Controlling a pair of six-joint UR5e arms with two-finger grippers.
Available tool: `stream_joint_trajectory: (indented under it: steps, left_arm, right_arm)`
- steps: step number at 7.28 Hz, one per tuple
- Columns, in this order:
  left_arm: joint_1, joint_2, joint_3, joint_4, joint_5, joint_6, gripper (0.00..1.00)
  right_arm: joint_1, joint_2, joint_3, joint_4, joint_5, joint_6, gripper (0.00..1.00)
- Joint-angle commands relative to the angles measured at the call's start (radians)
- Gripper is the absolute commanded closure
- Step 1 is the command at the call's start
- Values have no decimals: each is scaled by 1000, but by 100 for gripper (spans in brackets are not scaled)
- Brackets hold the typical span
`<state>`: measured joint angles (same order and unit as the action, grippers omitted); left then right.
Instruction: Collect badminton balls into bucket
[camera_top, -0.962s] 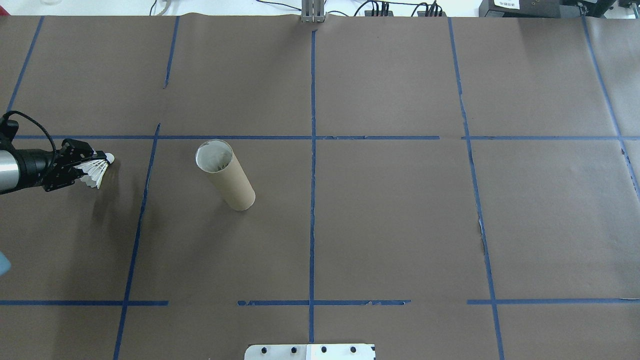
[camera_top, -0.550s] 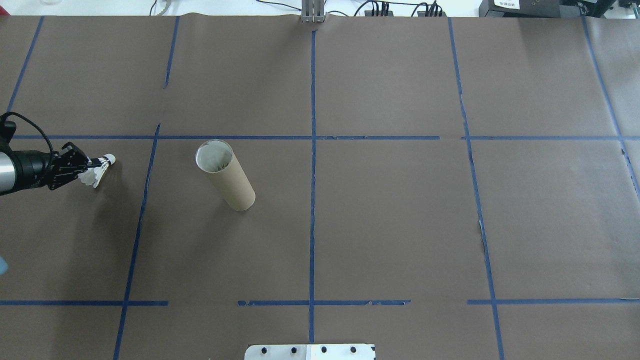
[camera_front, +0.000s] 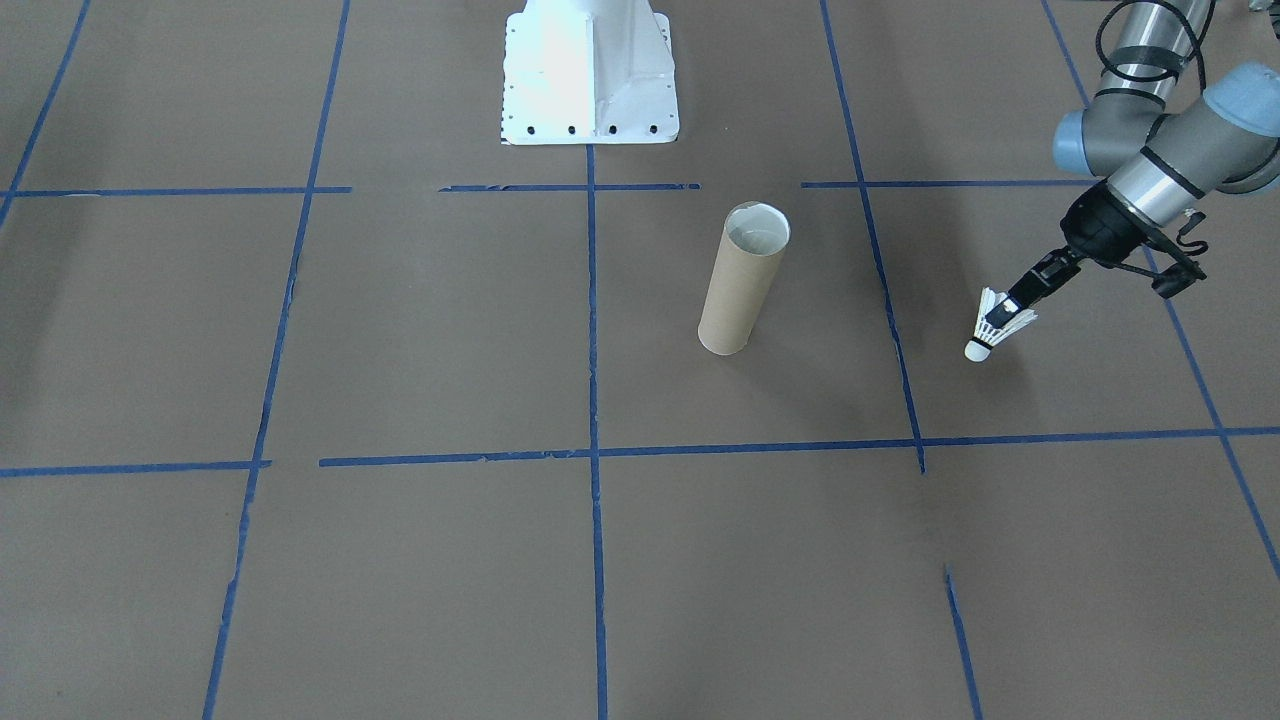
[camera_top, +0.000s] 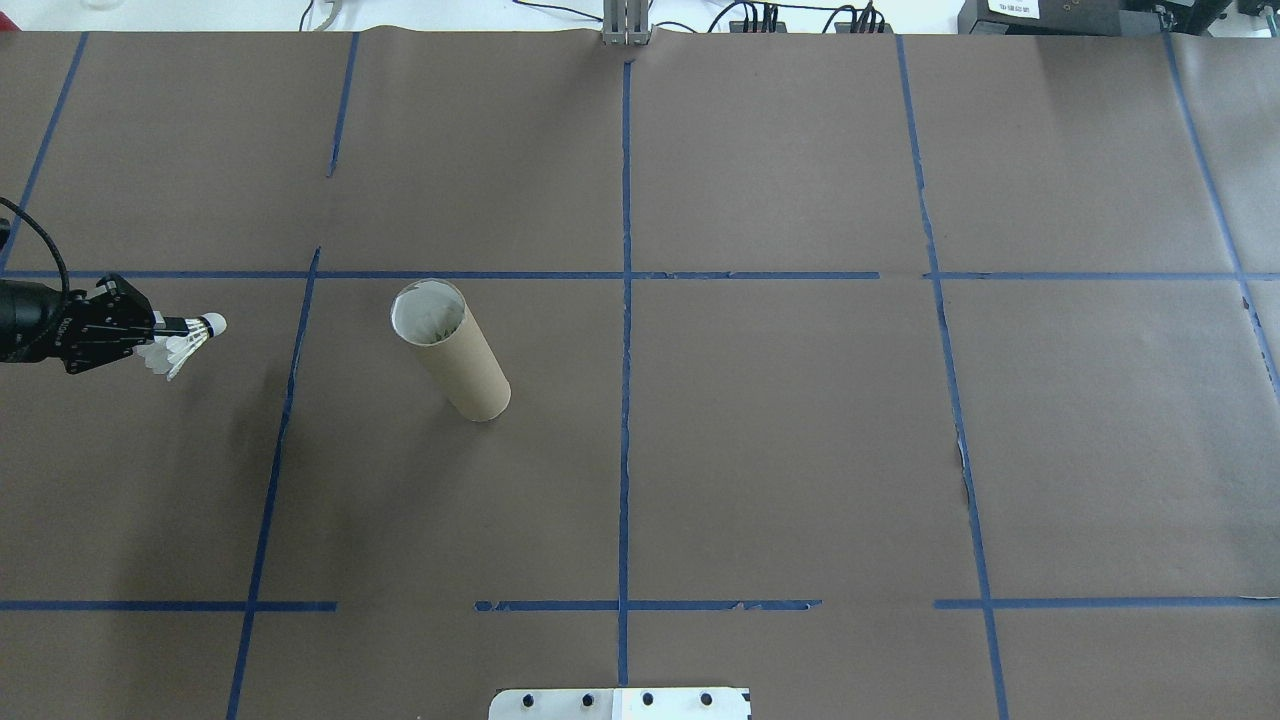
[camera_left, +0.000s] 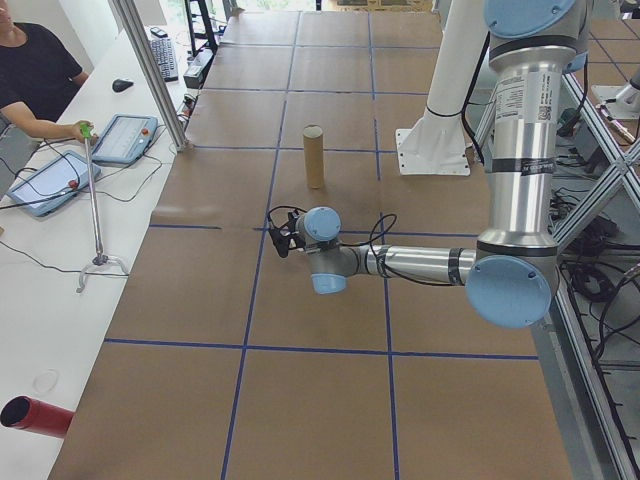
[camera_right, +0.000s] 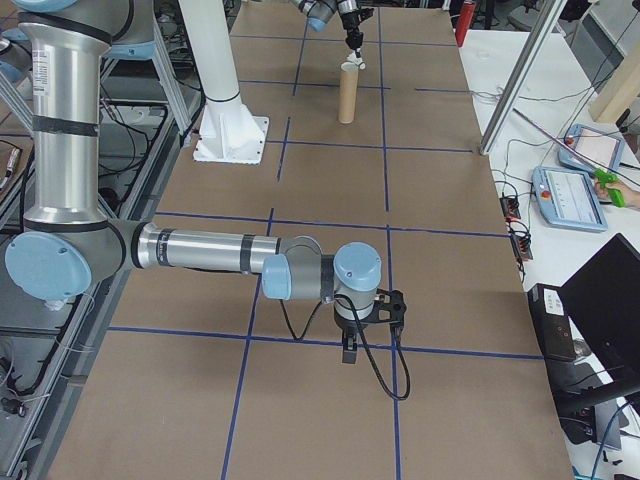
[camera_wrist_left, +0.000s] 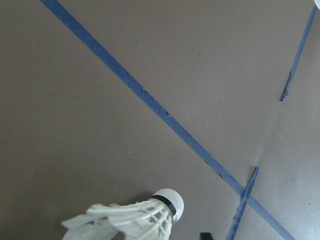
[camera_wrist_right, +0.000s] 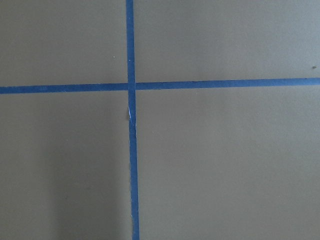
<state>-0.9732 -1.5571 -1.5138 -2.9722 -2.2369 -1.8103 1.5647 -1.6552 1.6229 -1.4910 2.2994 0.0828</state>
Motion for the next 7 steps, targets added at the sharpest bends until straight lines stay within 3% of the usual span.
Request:
stream_joint_trajectory:
  steps: [1, 2, 7]
  left_arm:
    - [-80, -3, -84, 62, -156, 58, 100]
    - [-109, -3, -194, 228, -206, 150, 100]
    - [-137, 5, -722, 934, -211, 503, 100]
  right_arm:
    - [0, 0, 0, 0, 0, 0, 0]
    - [0, 0, 0, 0, 0, 0, 0]
    - [0, 0, 0, 0, -2, 0, 0]
